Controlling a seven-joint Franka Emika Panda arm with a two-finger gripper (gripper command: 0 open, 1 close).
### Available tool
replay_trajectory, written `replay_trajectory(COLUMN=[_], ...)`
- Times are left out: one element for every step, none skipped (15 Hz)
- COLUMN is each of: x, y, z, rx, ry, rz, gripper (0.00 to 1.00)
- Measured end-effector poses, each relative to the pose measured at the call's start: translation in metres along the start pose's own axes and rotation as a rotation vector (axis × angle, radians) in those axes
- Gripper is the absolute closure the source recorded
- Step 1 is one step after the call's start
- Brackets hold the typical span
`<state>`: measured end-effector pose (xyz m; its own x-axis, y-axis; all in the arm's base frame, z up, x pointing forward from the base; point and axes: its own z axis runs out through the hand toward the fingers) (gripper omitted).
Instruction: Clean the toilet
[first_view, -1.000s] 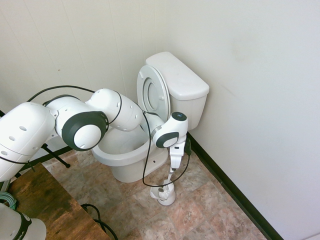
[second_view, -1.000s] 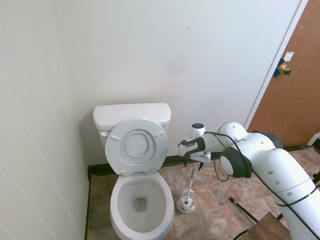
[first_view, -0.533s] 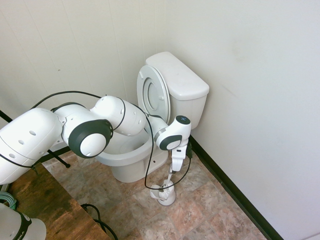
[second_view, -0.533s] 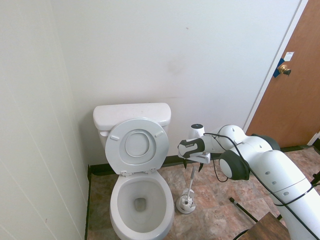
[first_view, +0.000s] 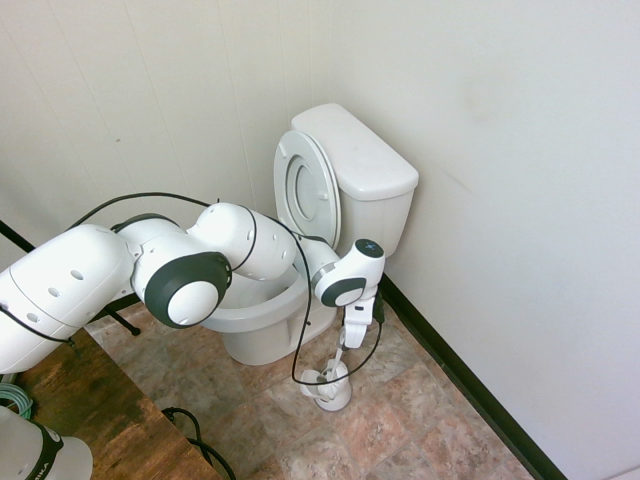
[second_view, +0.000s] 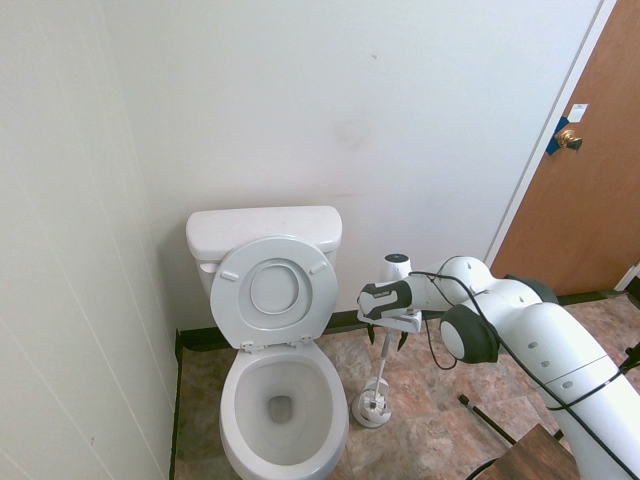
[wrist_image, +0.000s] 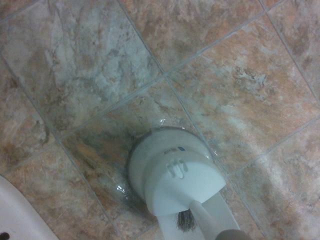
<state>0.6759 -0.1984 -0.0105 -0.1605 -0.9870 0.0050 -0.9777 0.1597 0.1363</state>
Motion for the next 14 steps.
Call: replay_trajectory(x=[0.0,-0.001,-0.001,-0.002,-0.002,-0.003,-0.005,-0.007,-0.009,-0.012,-0.015,-0.017,-0.018,-0.018], y=[0.0,0.0,0.0,0.0,-0.001,-0.001,-0.001,-0.003,-0.004,-0.005,-0.006,-0.007,-0.008,-0.009], z=[0.0,0.001,0.002,0.003,0.005,0.007,0.008,0.008,0.009,0.012,0.014,0.016,0.016,0.016], rx=[-0.001,-0.002,-0.003,-0.004,-0.006,-0.007,-0.008,-0.013,-0.016,-0.016,-0.018,-0.018,-0.017,-0.017], ry=[-0.001,-0.001,-0.002,-0.003,-0.004,-0.005,-0.007,-0.011,-0.015,-0.017,-0.018,-0.018,-0.018,-0.019], rz=[-0.001,-0.003,-0.004,-0.005,-0.006,-0.007,-0.009,-0.013,-0.017,-0.021,-0.025,-0.028,-0.03,-0.033], gripper=[1.0,1.0,1.0,1.0,1.0,1.0,1.0,1.0,1.0,1.0,1.0,1.0,1.0,1.0])
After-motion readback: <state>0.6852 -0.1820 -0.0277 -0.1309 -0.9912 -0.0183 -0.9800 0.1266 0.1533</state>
